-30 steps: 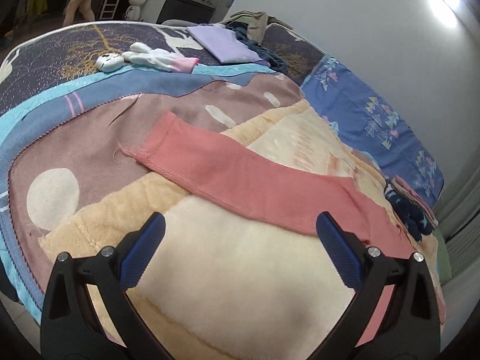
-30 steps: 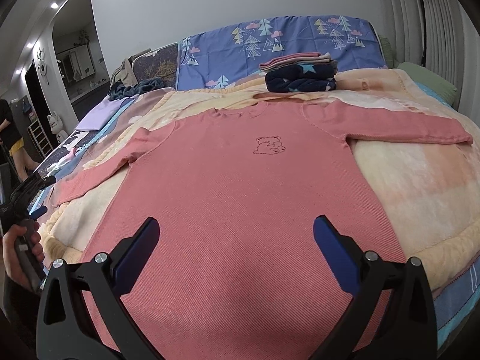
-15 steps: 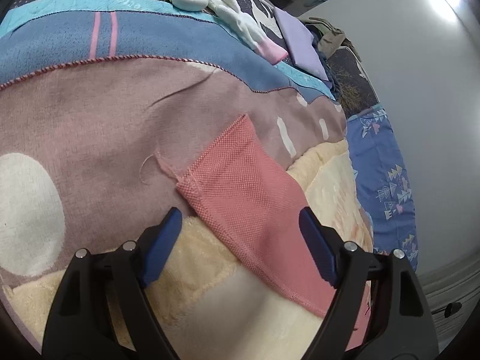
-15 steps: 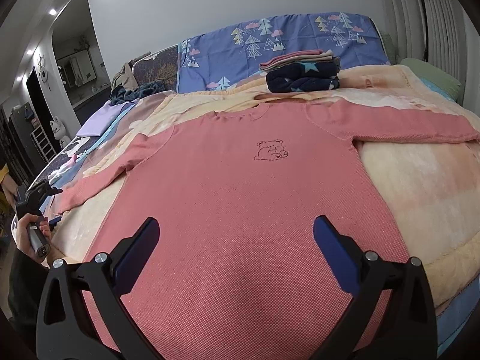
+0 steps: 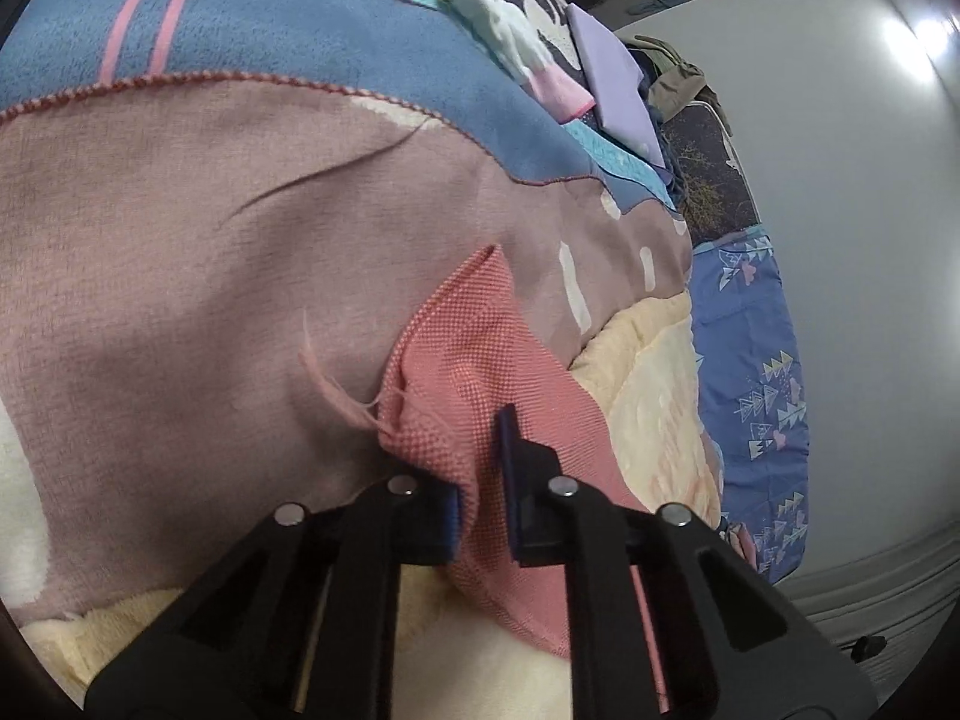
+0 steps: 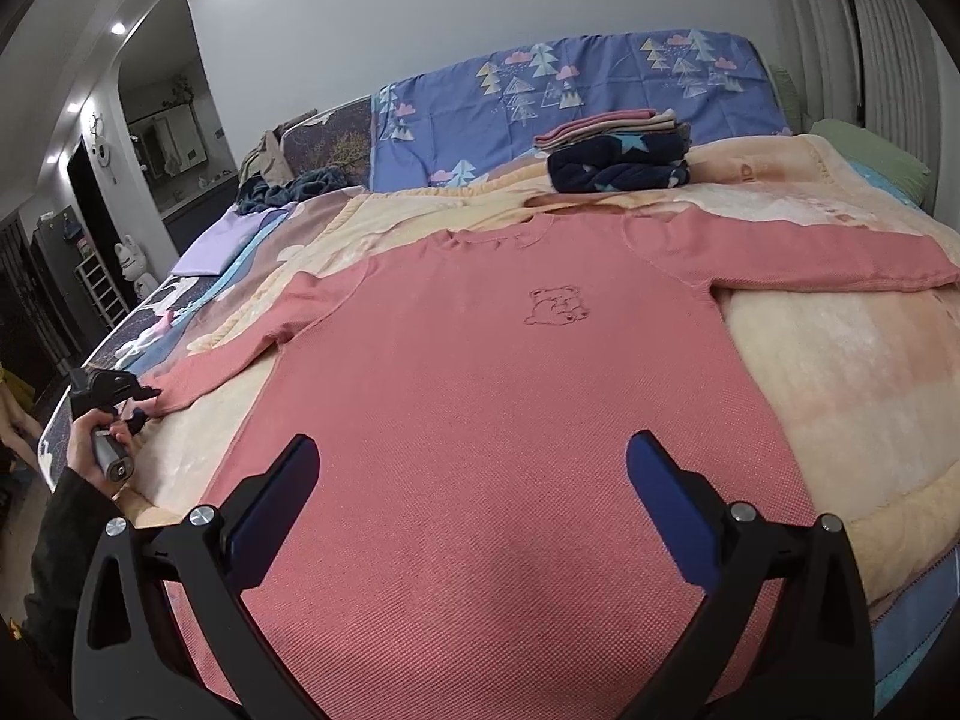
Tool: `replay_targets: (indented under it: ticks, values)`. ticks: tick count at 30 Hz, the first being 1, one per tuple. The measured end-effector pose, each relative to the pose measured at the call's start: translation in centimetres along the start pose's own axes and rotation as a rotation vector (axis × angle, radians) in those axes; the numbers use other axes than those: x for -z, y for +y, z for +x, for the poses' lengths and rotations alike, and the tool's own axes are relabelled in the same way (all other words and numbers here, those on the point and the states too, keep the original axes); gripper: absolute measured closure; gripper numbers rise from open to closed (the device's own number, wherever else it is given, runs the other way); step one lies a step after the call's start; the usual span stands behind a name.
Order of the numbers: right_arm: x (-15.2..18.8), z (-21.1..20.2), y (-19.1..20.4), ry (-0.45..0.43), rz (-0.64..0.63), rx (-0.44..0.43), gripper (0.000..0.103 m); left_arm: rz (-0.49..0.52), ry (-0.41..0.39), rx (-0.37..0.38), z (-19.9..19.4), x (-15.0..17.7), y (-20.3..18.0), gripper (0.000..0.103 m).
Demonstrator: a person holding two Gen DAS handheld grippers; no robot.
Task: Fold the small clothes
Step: 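Grasp the cuff of the pink shirt sleeve with the left gripper, then fold the sleeve across the shirt body with the left gripper while the right gripper grasps the other cuff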
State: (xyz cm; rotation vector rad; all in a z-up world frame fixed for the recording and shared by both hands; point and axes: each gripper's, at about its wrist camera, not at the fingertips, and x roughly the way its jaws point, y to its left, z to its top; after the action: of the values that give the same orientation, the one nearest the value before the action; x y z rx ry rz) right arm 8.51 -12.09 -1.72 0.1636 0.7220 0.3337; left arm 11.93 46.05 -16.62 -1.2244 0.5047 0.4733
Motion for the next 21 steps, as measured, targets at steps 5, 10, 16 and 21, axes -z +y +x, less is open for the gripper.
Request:
replay_targets:
  ticks: [5,10,16,21]
  values:
    - [-2.1,0.9,1.1,0.060,0.037,-0.202,0.001,0.110,-0.025,0.071,-1.7,0.5,-4.0,0.098]
    - [-5.2,2.5,3.0,0.133,0.070,-0.445,0.001,0.211,0.003,0.183,-3.1,2.7,-9.3,0.099]
    - [-10.3,7.8,3.7,0.313,0.261,-0.754,0.001,0.357,0.101,0.314,-2.9,8.8,-16.4,0.099]
    - [-14.0,12.6,3.8,0.424,0.383,-0.824,0.001,0.488,0.225,0.382,-1.1,16.1,-21.3,0.099]
